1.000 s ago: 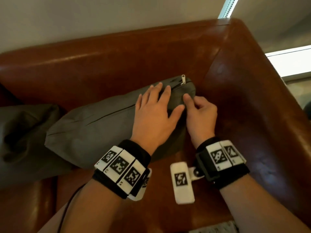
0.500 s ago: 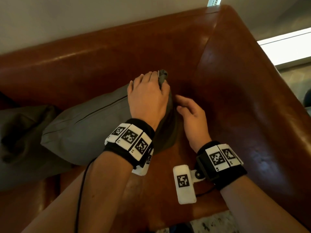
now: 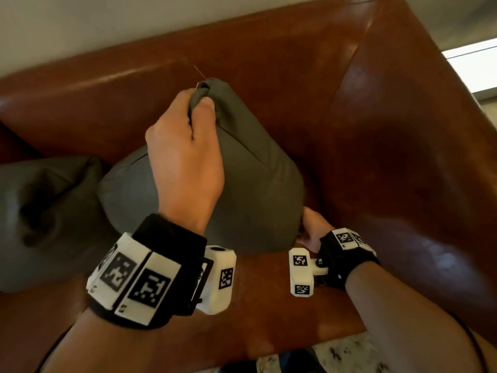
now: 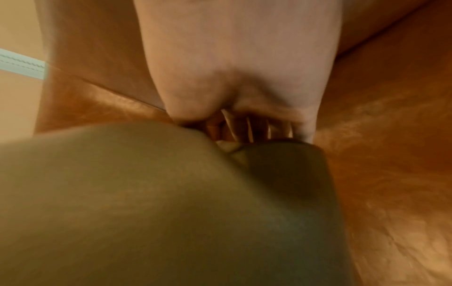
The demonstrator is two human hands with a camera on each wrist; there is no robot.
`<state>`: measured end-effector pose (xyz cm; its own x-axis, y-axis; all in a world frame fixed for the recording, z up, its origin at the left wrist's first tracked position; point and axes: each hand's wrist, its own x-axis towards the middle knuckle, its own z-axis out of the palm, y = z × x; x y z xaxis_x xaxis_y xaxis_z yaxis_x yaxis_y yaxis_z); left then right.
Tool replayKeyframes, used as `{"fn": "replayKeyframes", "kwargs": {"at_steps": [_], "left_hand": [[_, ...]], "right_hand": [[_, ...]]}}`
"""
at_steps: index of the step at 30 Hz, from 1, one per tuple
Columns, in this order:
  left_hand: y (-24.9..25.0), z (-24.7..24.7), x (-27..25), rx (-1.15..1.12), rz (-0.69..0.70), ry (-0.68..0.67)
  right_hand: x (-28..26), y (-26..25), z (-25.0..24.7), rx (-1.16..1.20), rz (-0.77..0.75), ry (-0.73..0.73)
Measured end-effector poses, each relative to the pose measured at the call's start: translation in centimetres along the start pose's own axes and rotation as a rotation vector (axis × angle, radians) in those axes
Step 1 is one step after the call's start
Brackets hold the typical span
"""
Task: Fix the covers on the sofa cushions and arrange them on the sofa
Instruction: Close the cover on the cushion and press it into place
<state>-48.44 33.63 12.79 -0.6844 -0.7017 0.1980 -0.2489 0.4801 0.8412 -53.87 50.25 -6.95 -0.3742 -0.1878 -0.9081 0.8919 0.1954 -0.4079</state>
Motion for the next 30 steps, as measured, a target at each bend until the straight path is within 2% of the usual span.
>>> {"fn": "replayKeyframes", "kwargs": {"at_steps": [3, 5, 7, 10, 12, 14, 15, 17, 20, 22, 25, 26, 28, 30], "left_hand": [[-0.1, -0.7, 0.1, -0.082, 0.009, -0.007], [-0.7, -1.3, 0.3, -0.057, 0.012, 0.015], [-2.3, -2.1, 0.9, 0.027, -0.004, 0.101], [-5.3, -3.1, 1.7, 0.109, -0.081, 0.239], [-6.6, -3.5, 1.7, 0.122, -0.190, 0.240], [-7.6, -3.5, 1.3, 0.171, -0.255, 0.162], [-7.8, -3.5, 1.0, 0.234, -0.239, 0.120], [-7.3, -3.3, 0.2, 0.368, -0.127, 0.059], [-3.8, -1.8, -1.2, 0.316, 0.158, -0.080], [-0.6, -0.4, -1.8, 0.368, 0.281, -0.260], [1.6, 1.0, -1.1, 0.745, 0.279, -0.673], [1.6, 0.9, -0.5, 0.834, 0.266, -0.774], [0.8, 0.5, 0.3, 0.927, 0.303, -0.885], [-0.2, 0.3, -0.1, 0.998, 0.428, -0.906]], "right_hand": [[-0.7, -0.2, -0.3, -0.075, -0.073, 0.079], [-0.5, -0.8, -1.2, -0.272, -0.236, 0.163], [-0.9, -1.8, -2.3, -0.439, -0.417, 0.269], [-3.2, -3.4, -3.3, -0.559, -0.546, 0.373], [-5.6, -4.4, -3.2, -0.638, -0.620, 0.400], [-7.3, -5.4, -2.9, -0.671, -0.695, 0.416], [-8.2, -5.8, -2.5, -0.672, -0.710, 0.406], [-9.1, -6.4, -1.6, -0.653, -0.695, 0.375], [-10.5, -7.1, 1.1, -0.712, -0.713, 0.332], [-11.3, -7.6, 2.9, -0.744, -0.744, 0.338], [-12.1, -8.2, 4.1, -0.821, -0.780, 0.324], [-12.3, -8.5, 4.2, -0.818, -0.770, 0.302], [-12.5, -9.1, 4.0, -0.781, -0.723, 0.254], [-12.5, -9.6, 3.9, -0.772, -0.688, 0.232]]}}
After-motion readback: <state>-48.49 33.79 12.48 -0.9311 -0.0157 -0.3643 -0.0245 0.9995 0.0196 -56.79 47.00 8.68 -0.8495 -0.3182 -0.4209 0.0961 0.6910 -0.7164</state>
